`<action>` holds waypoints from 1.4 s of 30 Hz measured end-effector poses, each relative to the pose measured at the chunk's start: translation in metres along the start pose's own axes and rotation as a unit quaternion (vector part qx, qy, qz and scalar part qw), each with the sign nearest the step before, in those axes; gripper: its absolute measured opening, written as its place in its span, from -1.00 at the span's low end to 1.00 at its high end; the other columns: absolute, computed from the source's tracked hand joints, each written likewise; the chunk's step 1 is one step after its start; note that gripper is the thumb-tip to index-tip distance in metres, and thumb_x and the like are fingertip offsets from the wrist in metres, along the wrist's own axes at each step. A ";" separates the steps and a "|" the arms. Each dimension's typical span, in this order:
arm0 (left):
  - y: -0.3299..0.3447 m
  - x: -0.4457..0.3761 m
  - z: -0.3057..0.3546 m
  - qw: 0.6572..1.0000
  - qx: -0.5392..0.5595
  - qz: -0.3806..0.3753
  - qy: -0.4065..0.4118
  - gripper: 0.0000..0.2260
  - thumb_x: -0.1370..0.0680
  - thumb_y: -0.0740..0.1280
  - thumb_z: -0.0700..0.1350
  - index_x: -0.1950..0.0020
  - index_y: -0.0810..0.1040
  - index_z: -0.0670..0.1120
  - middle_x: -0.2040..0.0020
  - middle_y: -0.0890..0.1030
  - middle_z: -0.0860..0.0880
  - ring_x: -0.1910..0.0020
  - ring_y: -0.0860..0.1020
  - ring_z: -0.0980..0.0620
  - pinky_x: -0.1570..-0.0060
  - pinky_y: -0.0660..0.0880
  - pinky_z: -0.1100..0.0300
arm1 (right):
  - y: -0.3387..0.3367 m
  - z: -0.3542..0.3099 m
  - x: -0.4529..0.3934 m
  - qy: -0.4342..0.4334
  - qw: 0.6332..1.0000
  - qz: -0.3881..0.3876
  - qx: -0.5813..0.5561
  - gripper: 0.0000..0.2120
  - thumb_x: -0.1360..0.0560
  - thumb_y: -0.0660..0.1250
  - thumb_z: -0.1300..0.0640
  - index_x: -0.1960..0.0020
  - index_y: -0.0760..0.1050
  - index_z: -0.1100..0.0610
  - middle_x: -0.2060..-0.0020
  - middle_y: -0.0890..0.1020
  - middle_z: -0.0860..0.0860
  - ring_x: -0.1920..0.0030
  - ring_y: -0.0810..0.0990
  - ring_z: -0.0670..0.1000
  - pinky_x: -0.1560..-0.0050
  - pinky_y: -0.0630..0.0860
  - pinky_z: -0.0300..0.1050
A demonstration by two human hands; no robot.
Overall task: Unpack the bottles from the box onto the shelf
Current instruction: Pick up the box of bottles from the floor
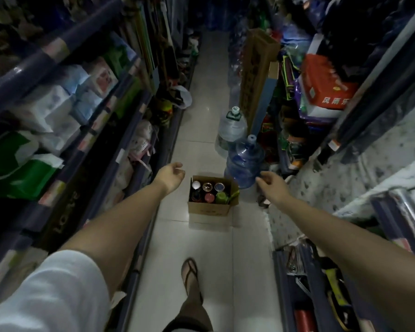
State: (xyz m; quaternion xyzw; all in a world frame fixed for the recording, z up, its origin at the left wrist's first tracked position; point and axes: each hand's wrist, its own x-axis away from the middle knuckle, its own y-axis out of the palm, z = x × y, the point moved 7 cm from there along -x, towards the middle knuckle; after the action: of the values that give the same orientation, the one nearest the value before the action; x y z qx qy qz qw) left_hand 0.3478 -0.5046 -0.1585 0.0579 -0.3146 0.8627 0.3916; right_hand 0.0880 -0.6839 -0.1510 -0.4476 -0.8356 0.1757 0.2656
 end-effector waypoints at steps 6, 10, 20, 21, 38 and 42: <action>-0.003 -0.116 0.000 0.999 -0.017 -0.042 -0.020 -0.66 -0.56 0.28 -0.12 -0.32 0.44 -0.16 -0.22 0.57 -0.18 -0.17 0.55 -0.14 -0.25 0.45 0.04 | 0.018 -0.030 -0.084 0.040 0.999 0.012 0.021 -0.63 -0.56 0.27 0.10 -0.30 0.42 0.28 -0.19 0.56 0.18 -0.21 0.52 0.17 -0.15 0.41 -0.06; -0.002 -0.167 0.005 0.998 -0.030 -0.045 -0.032 -0.66 -0.57 0.27 -0.11 -0.34 0.44 -0.13 -0.18 0.57 -0.13 -0.13 0.56 -0.10 -0.14 0.46 0.15 | 0.027 -0.035 -0.130 0.064 0.998 0.010 0.016 -0.61 -0.57 0.26 0.07 -0.33 0.40 0.24 -0.20 0.56 0.17 -0.20 0.52 0.15 -0.16 0.42 -0.06; 0.040 -0.258 -0.021 0.995 -0.017 -0.043 -0.087 -0.68 -0.57 0.26 -0.16 -0.32 0.45 -0.17 -0.14 0.60 -0.20 -0.09 0.57 -0.16 -0.12 0.48 0.11 | 0.044 -0.003 -0.248 0.092 0.995 -0.029 0.034 -0.63 -0.56 0.27 0.07 -0.29 0.44 0.23 -0.15 0.59 0.18 -0.13 0.55 0.20 -0.14 0.48 0.04; 0.045 -0.269 -0.026 0.995 -0.013 -0.042 -0.088 -0.68 -0.57 0.26 -0.15 -0.32 0.45 -0.15 -0.16 0.60 -0.19 -0.11 0.57 -0.16 -0.16 0.50 0.05 | 0.047 0.001 -0.263 0.090 0.995 -0.034 0.040 -0.65 -0.56 0.26 0.09 -0.29 0.44 0.23 -0.16 0.58 0.19 -0.16 0.54 0.20 -0.16 0.45 0.01; 0.165 -0.401 -0.177 0.984 0.062 -0.027 -0.162 -0.69 -0.59 0.24 -0.19 -0.34 0.43 -0.06 -0.22 0.57 -0.02 -0.23 0.52 0.06 -0.33 0.40 0.07 | 0.152 0.185 -0.408 0.234 0.971 0.043 0.029 -0.62 -0.57 0.23 0.14 -0.36 0.38 0.22 -0.14 0.58 0.20 -0.19 0.52 0.17 -0.08 0.28 -0.25; 0.196 -0.424 -0.231 0.985 0.039 -0.039 -0.161 -0.63 -0.61 0.21 -0.21 -0.42 0.34 -0.11 -0.29 0.48 0.02 -0.27 0.44 0.11 -0.26 0.33 0.25 | 0.192 0.254 -0.428 0.257 0.964 0.042 0.059 -0.60 -0.59 0.21 0.13 -0.38 0.36 0.23 -0.25 0.53 0.19 -0.27 0.48 0.16 -0.18 0.29 -0.19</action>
State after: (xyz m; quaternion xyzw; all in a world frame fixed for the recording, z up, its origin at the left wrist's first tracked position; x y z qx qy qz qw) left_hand 0.5330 -0.7367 -0.5862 0.2231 -0.3375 0.8377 0.3668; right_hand 0.2568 -0.9552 -0.5784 -0.4957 -0.7082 0.1146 0.4894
